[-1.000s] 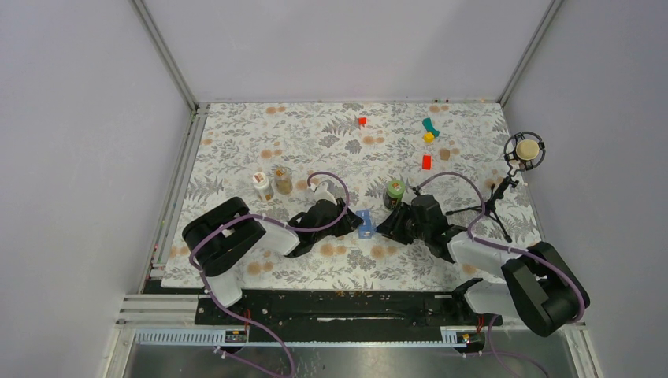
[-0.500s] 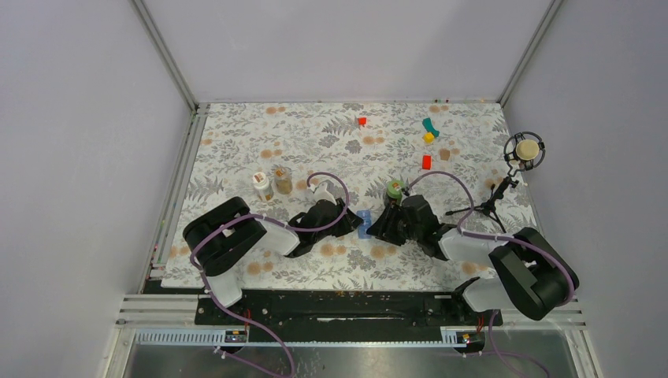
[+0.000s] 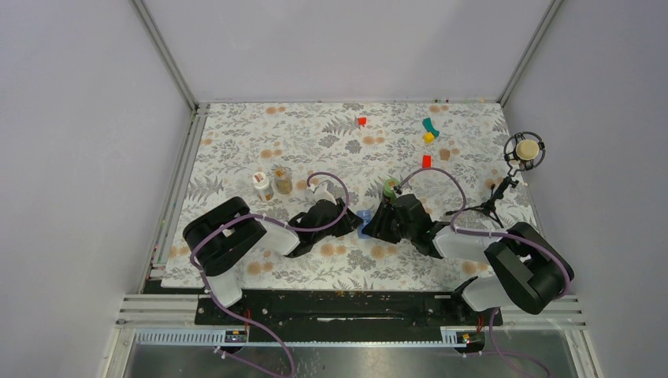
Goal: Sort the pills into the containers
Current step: Close the pill container at the center of the board.
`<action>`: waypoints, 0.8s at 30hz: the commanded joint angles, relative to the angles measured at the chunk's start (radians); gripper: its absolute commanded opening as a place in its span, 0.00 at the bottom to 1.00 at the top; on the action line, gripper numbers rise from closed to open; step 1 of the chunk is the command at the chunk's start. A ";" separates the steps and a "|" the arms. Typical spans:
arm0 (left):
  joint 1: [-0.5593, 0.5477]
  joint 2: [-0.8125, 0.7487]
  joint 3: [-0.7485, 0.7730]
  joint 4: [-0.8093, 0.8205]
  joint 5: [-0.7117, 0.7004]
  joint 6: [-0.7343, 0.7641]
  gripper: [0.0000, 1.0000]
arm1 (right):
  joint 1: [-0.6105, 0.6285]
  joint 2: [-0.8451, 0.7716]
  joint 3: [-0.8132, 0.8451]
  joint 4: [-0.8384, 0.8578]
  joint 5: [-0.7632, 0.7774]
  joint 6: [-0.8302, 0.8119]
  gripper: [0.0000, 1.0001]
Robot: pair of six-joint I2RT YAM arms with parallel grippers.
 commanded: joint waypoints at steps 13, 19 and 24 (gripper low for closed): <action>-0.007 0.022 0.031 -0.074 -0.038 0.002 0.26 | 0.136 0.062 0.088 -0.302 0.345 -0.087 0.47; -0.007 0.024 0.040 -0.094 -0.043 0.002 0.26 | 0.144 0.084 0.085 -0.306 0.347 -0.078 0.43; -0.007 0.017 0.037 -0.096 -0.043 0.004 0.25 | 0.145 0.092 0.076 -0.279 0.314 -0.073 0.31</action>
